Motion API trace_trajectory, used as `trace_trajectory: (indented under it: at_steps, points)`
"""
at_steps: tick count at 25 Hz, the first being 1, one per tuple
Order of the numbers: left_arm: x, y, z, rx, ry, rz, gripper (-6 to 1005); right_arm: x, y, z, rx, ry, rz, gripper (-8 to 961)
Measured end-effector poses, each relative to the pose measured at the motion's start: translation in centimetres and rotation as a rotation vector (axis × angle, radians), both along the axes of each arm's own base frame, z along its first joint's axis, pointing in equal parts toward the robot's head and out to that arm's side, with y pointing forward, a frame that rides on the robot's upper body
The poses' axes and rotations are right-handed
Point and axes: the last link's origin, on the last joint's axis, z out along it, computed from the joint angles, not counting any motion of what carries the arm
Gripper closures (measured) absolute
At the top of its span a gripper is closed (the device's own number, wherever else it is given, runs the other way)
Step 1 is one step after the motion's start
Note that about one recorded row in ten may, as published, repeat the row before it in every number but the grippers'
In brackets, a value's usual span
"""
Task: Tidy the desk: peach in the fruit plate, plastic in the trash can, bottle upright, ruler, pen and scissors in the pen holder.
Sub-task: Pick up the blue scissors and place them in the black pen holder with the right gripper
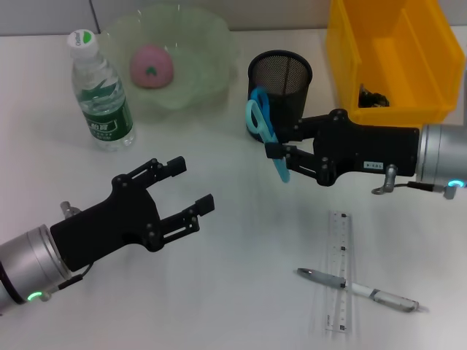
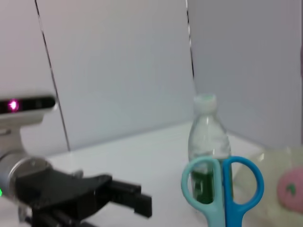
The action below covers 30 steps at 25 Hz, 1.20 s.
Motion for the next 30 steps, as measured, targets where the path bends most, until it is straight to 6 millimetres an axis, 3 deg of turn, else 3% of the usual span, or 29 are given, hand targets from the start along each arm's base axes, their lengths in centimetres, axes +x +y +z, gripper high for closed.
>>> trace_trajectory:
  at_steps: [10,30]
  points:
    - [0.2,-0.3,-0.4,0.034,-0.022,0.011,229,1.4,-1.8,-1.4,0.223,0.174,0.026,734]
    - [0.2,-0.6,-0.7,0.022,-0.027,0.014,228,1.0,-3.0,-2.0,0.320,0.196,0.130,734]
